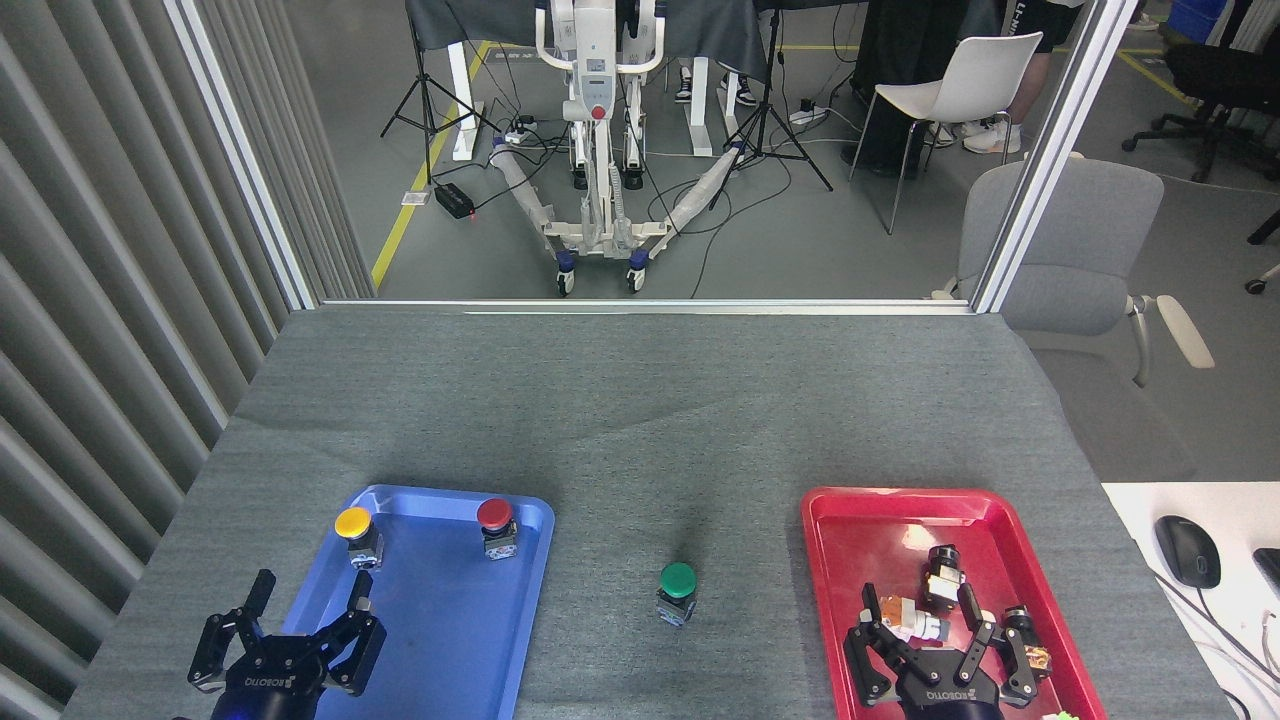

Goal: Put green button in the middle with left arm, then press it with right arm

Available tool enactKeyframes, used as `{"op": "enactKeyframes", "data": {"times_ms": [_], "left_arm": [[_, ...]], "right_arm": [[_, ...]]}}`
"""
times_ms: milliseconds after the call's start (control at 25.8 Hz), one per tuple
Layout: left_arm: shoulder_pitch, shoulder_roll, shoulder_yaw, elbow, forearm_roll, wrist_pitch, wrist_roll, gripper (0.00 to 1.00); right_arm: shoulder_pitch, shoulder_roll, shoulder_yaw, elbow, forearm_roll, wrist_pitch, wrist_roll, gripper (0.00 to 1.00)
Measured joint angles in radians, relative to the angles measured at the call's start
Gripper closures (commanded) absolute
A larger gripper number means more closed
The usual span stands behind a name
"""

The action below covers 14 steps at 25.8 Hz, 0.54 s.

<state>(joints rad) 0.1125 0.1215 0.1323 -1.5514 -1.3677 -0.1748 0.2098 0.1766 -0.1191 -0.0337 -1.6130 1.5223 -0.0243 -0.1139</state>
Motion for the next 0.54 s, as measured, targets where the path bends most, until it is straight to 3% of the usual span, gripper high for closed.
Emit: {"op": "enactKeyframes", "data": {"times_ms": [543], "left_arm": [[0.020,0.044,-0.100,-0.049,-0.001,-0.001,-0.011,0.00]], "right_arm": [[0.016,0.007,-0.005,-0.028,-0.030,-0.003,-0.002,0.00]]}}
